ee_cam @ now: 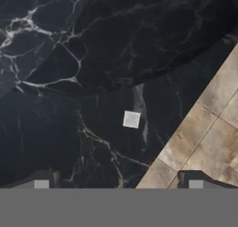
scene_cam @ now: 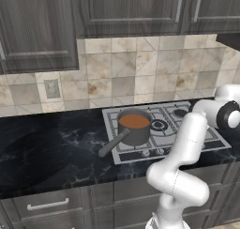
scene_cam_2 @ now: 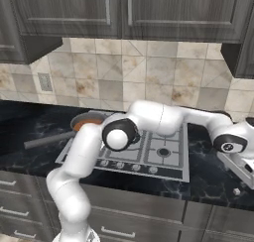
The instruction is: Pick up the sugar cube(s) and place them in the saucepan with hot chocolate.
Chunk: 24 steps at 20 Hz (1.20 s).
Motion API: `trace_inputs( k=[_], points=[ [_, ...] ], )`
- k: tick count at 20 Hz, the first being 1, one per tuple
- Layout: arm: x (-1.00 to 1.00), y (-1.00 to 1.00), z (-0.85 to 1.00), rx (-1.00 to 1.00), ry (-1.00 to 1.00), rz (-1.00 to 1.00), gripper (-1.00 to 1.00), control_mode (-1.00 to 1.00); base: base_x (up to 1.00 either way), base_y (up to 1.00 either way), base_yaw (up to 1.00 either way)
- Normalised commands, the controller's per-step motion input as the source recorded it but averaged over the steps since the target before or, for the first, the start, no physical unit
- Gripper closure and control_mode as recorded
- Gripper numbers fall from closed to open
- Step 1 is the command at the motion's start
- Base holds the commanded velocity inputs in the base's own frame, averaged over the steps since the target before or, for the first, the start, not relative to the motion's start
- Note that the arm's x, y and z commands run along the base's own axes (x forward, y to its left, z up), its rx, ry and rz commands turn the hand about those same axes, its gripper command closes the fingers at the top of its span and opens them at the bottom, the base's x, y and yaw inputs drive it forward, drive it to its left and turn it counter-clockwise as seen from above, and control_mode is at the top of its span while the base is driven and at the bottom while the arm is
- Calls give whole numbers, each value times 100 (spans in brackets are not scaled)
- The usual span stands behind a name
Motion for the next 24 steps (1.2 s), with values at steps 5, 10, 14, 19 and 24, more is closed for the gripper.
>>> trace_inputs(
  k=[5, 10, 14, 19, 24],
  points=[
    [9, -18, -28, 0, 0, 1, -100, -100, 0, 0, 0],
    [-1, 2, -28, 0, 2, 0, -100, -100, 0, 0, 0],
    [0, 4, -24, 0, 5, -1, -100, -100, 0, 0, 0],
    [0, 0, -22, 0, 1, -3, -100, -100, 0, 0, 0],
    [4, -8, -25, -1, 0, -3, -100, -100, 0, 0, 0]
  ],
)
